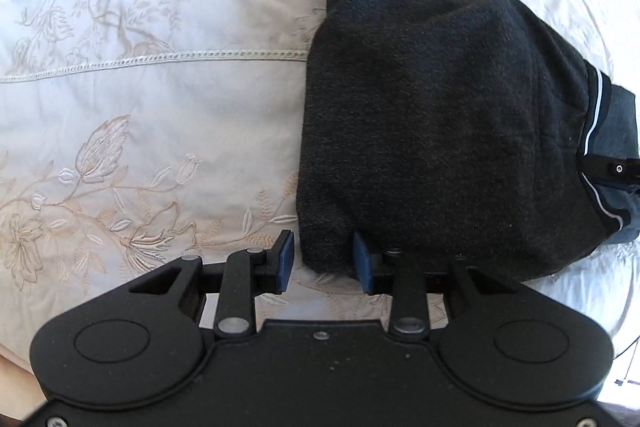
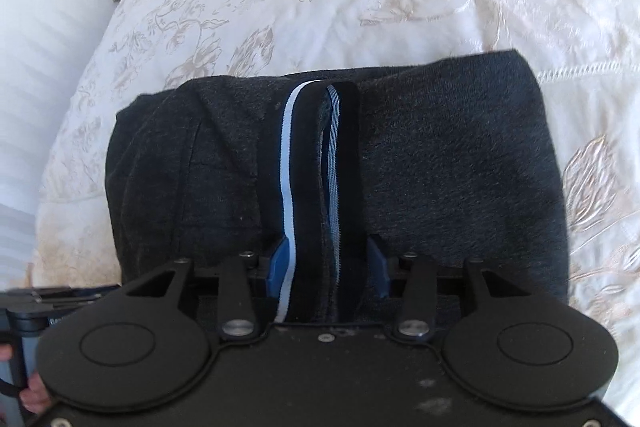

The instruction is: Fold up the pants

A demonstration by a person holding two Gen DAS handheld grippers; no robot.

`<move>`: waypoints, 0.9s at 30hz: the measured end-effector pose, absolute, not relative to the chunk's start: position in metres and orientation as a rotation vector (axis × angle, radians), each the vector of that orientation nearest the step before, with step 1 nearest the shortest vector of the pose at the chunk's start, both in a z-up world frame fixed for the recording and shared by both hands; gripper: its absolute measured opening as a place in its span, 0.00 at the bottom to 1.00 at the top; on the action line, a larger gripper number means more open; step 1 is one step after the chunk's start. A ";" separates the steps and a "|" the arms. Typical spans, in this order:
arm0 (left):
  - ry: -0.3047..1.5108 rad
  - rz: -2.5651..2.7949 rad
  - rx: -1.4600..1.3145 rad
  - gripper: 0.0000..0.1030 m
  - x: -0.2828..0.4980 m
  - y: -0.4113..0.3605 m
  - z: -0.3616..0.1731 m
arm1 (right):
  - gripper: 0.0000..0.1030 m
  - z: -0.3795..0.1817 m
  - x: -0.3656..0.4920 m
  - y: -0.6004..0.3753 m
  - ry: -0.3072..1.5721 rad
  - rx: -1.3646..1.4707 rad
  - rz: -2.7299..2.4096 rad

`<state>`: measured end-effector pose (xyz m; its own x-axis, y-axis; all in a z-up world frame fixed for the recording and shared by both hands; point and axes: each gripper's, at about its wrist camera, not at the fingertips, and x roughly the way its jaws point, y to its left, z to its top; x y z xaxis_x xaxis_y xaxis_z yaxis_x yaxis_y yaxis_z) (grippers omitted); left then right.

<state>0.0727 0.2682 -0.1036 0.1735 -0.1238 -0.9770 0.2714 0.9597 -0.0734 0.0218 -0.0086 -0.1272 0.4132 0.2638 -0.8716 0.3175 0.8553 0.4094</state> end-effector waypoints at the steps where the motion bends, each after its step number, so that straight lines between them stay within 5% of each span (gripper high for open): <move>1: 1.366 -0.280 0.129 0.43 0.072 0.270 -0.102 | 0.48 -0.127 0.022 -0.010 1.160 0.586 -0.030; 21: 1.220 -0.167 0.153 0.41 0.057 0.264 -0.066 | 0.44 -0.122 0.024 -0.001 1.126 0.427 0.002; 25: 1.196 -0.134 0.148 0.41 0.058 0.264 -0.063 | 0.15 -0.101 0.028 0.020 1.094 0.301 0.082; 27: 1.191 -0.126 0.143 0.41 0.059 0.262 -0.062 | 0.08 -0.089 0.022 0.020 1.065 0.284 0.093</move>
